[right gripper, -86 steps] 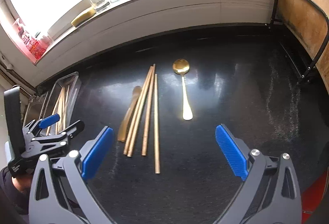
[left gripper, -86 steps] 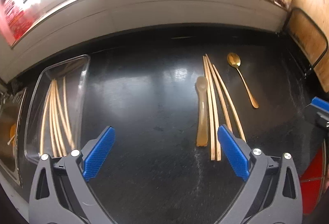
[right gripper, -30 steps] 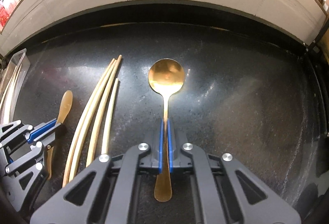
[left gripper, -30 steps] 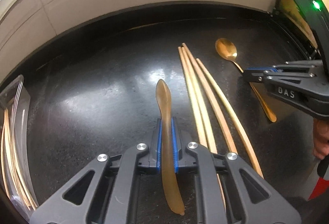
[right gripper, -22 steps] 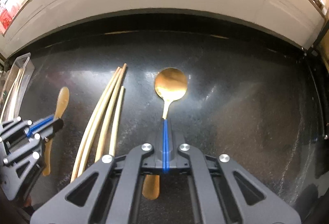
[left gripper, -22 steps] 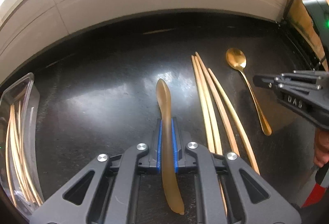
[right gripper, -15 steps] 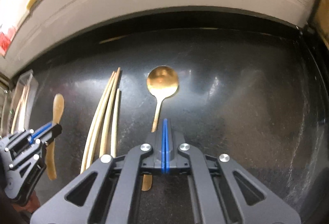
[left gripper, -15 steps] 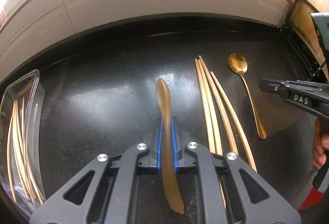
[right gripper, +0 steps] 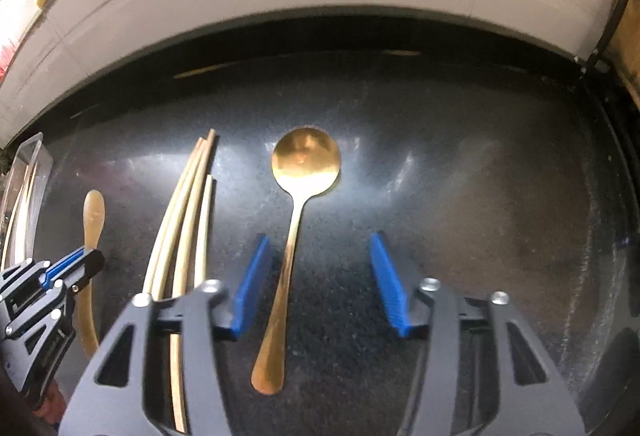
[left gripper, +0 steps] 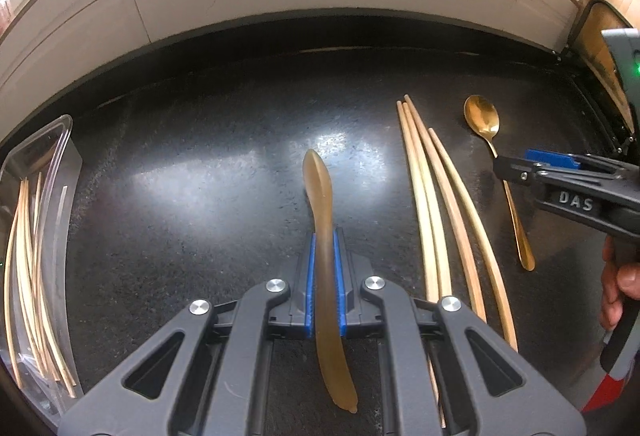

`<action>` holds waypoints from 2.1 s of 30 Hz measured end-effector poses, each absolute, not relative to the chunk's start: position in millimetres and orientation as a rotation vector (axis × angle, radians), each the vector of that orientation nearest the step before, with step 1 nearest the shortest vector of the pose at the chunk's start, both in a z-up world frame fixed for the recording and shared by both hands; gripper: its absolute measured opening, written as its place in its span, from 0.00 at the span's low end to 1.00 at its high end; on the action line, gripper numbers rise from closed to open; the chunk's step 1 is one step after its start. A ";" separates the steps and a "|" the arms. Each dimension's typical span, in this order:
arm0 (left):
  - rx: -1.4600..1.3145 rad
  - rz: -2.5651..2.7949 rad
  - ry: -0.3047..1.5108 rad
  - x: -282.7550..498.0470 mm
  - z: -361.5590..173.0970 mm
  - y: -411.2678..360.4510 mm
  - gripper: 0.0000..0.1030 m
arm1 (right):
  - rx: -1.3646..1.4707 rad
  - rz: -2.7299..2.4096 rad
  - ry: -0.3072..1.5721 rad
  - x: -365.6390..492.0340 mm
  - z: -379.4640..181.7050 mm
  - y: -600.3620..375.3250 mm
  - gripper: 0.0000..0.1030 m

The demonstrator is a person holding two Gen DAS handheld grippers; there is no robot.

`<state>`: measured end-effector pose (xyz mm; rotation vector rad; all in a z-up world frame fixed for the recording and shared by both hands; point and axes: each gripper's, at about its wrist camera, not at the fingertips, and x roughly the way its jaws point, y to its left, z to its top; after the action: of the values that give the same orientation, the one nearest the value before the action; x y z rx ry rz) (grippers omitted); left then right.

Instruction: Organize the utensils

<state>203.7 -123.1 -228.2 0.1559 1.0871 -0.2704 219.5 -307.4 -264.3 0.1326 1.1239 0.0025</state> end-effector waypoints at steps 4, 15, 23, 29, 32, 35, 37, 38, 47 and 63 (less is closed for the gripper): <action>0.152 -0.268 1.093 204.3 -232.1 -122.2 0.08 | 0.091 0.006 1.114 220.0 -261.6 -294.4 0.14; 0.147 -0.263 1.079 206.6 -226.5 -120.9 0.08 | 0.138 0.011 1.130 216.3 -248.3 -299.2 0.04; 0.144 -0.252 1.060 200.3 -215.6 -121.4 0.08 | 0.152 0.037 1.123 210.4 -235.8 -302.5 0.01; 0.142 -0.251 1.056 196.7 -213.4 -121.5 0.08 | 0.230 0.013 1.133 210.9 -244.8 -314.6 0.01; 0.141 -0.248 1.054 198.7 -209.2 -119.0 0.08 | 0.243 -0.005 1.094 209.3 -238.7 -320.9 0.01; 0.140 -0.246 1.060 199.4 -209.0 -120.8 0.08 | 0.219 -0.029 1.096 211.4 -239.6 -324.1 0.01; 0.146 -0.251 1.061 199.8 -210.1 -122.9 0.08 | 0.220 -0.043 1.119 214.1 -246.9 -325.2 0.01; 0.149 -0.252 1.061 200.7 -211.7 -122.7 0.08 | 0.225 -0.042 1.124 215.1 -249.5 -324.9 0.01; 0.143 -0.240 1.080 206.5 -226.8 -122.0 0.08 | 0.222 -0.053 1.081 213.9 -254.2 -322.8 0.66; 0.149 -0.243 1.084 207.6 -235.3 -124.0 0.08 | 0.138 -0.051 1.161 226.6 -262.7 -299.9 0.05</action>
<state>207.6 -124.0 -235.3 0.1488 1.0838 -0.2426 226.6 -299.9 -262.7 0.1377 1.1613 -0.0513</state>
